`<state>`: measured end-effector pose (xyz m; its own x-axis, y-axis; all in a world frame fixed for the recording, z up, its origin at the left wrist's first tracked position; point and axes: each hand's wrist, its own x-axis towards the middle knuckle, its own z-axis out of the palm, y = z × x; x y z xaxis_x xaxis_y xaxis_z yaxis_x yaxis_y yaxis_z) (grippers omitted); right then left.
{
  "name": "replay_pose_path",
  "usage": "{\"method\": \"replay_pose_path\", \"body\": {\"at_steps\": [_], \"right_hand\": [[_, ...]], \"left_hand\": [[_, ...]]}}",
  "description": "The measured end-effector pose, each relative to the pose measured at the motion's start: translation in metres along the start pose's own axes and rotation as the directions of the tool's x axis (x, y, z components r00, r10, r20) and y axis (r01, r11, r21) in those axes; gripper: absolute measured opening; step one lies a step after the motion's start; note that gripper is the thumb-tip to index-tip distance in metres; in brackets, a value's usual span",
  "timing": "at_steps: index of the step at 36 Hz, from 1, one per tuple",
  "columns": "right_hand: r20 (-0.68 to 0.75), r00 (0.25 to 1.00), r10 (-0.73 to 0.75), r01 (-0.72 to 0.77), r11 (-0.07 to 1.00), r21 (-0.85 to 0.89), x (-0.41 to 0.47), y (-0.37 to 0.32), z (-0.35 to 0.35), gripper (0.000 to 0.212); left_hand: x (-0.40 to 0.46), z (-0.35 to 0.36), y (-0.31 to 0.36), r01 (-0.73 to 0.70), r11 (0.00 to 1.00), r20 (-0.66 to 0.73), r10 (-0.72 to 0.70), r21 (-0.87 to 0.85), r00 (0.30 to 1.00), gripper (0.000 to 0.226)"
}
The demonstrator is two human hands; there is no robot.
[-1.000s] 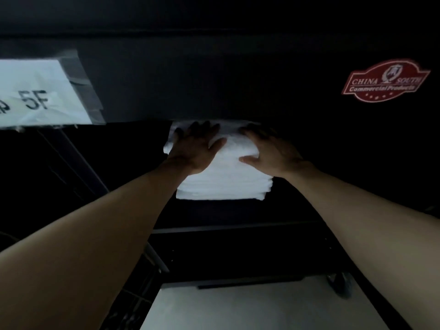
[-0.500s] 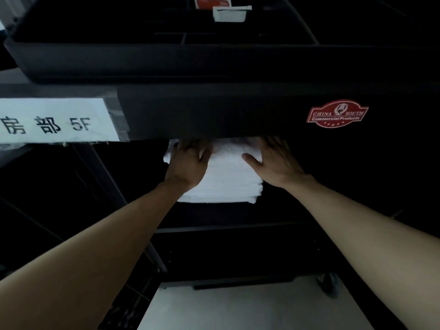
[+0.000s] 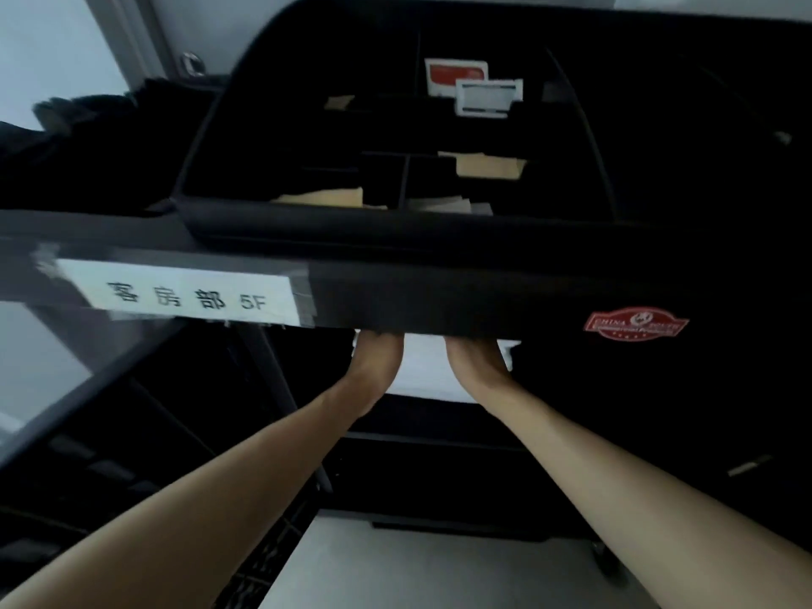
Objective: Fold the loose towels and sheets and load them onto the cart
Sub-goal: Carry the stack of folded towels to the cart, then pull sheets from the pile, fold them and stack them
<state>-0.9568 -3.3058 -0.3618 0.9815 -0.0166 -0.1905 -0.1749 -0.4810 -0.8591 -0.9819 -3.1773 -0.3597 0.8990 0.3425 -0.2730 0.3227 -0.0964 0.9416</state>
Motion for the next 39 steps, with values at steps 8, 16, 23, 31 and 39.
{"method": "replay_pose_path", "body": {"at_steps": [8,16,23,31,39], "right_hand": [[0.242,0.97,-0.009,0.014,1.0,-0.019,-0.038,-0.026,-0.017,0.054],[0.44,0.896,-0.065,-0.013,0.985,0.173,-0.088,-0.061,0.014,0.045],[0.569,0.799,-0.194,0.041,0.962,0.27,-0.143,-0.123,0.059,0.04],[0.613,0.694,-0.379,0.176,0.914,0.365,-0.208,-0.221,0.11,0.041],[0.622,0.648,-0.44,0.155,0.876,0.457,-0.278,-0.283,0.179,0.04]], "left_hand": [[-0.067,-0.058,0.031,-0.001,0.995,0.072,-0.007,0.102,0.997,0.069],[-0.124,-0.099,0.04,0.023,0.999,-0.027,-0.022,0.031,0.999,0.056],[-0.173,-0.158,0.053,-0.04,0.999,-0.11,0.036,-0.029,0.993,0.049],[-0.226,-0.283,0.078,-0.186,0.98,-0.314,0.156,-0.069,0.937,0.023],[-0.279,-0.403,0.059,-0.217,0.95,-0.587,0.047,-0.223,0.808,0.046]]}}
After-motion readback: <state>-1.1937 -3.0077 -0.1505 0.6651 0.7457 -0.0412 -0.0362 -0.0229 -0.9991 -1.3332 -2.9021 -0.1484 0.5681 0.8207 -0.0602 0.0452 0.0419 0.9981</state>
